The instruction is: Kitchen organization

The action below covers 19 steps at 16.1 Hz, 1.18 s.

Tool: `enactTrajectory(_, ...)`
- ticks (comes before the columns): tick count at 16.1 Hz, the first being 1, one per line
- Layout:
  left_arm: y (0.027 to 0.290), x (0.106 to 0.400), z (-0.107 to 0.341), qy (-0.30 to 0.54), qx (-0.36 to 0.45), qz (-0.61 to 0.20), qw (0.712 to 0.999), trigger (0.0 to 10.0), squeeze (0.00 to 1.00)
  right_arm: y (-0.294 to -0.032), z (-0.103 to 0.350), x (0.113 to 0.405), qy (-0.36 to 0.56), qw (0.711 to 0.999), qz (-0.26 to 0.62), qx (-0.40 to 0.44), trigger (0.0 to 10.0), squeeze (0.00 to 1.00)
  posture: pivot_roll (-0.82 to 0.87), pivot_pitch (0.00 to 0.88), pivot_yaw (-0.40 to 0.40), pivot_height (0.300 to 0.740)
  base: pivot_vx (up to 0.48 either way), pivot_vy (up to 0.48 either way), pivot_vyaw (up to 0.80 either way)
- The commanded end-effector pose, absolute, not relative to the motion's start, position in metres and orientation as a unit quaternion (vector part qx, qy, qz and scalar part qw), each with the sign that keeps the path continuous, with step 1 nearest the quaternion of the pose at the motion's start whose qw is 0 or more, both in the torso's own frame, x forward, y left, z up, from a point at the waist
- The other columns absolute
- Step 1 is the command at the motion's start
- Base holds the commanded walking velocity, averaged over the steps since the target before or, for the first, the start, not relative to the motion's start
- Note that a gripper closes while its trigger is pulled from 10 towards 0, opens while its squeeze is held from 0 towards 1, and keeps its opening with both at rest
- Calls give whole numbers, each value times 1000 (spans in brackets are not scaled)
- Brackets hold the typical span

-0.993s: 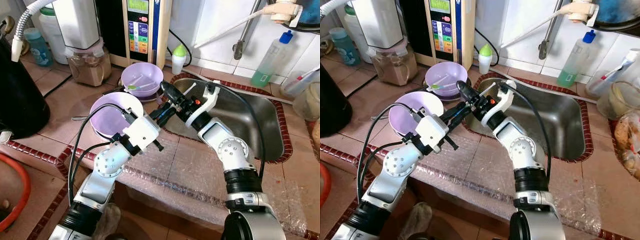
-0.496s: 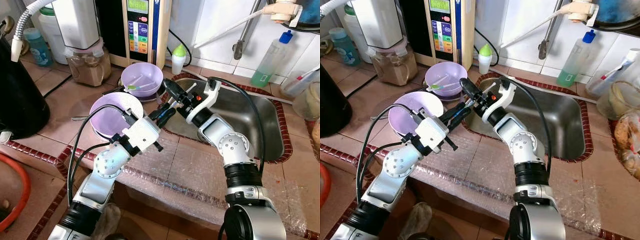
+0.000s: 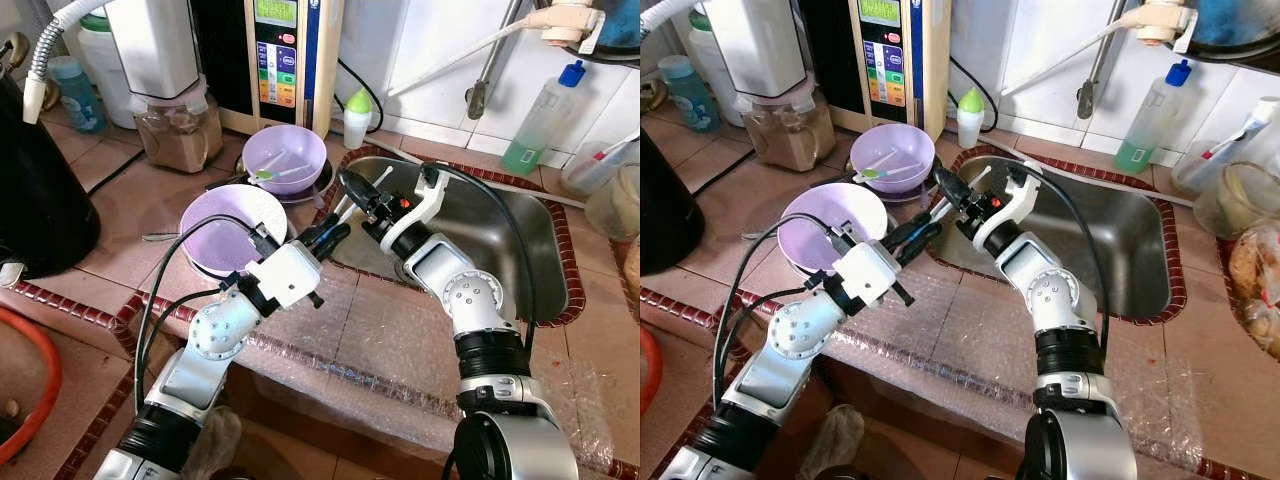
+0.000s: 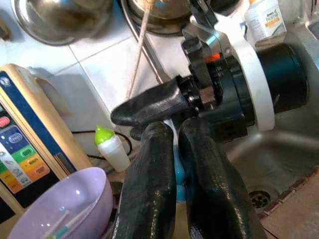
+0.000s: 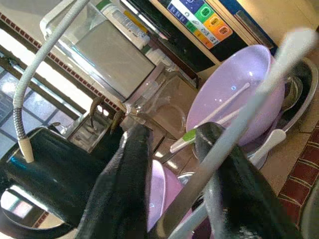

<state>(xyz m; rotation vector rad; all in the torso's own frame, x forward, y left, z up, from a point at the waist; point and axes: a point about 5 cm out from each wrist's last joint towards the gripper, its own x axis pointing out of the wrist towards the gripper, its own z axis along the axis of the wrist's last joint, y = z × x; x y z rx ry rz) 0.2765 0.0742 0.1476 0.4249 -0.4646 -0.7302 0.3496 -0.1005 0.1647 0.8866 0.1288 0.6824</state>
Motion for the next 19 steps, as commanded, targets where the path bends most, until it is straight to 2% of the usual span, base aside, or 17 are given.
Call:
enactTrajectory(1,74,276,156,-248,205,-345,882,0,0,-106,161,352,68,855,310,410,0,0,50,0,-26,740,0,0,0)
enactTrajectory(4,74,277,156,-248,208,-342,882,0,0,-105,163,354,68,854,310,411,0,0,52,0,-28,740,0,0,0)
enactTrajectory(5,74,277,155,-248,208,-341,883,1137,0,-105,164,355,68,855,310,410,0,0,52,0,-28,740,0,0,0)
enactTrajectory(6,75,278,155,-246,211,-340,883,3020,0,-105,163,356,66,862,309,397,0,0,52,0,-28,740,0,0,0)
enactTrajectory(8,75,279,155,-247,218,-338,882,4784,0,-105,166,358,55,870,302,386,0,0,52,0,-29,740,0,0,0)
enactTrajectory(9,76,279,155,-246,219,-337,882,4902,0,-105,168,358,50,870,303,386,0,0,53,0,-27,740,0,0,0)
enactTrajectory(10,77,280,156,-247,223,-335,881,10000,0,-104,177,358,36,863,330,382,0,0,53,0,-27,740,0,0,0)
enactTrajectory(11,78,281,159,-249,220,-334,882,10000,698,-104,185,359,24,865,341,367,0,0,57,0,-25,740,0,0,0)
enactTrajectory(12,79,282,161,-252,217,-331,883,10000,1000,-106,191,361,14,869,343,356,0,0,57,0,-25,740,0,0,0)
enactTrajectory(16,80,283,166,-257,207,-328,885,10000,1000,-116,220,378,-36,895,318,311,0,0,64,0,-31,740,0,0,0)
enactTrajectory(19,82,283,170,-258,199,-320,890,10000,1000,-130,230,389,-81,940,262,201,0,0,64,0,-34,740,0,0,0)
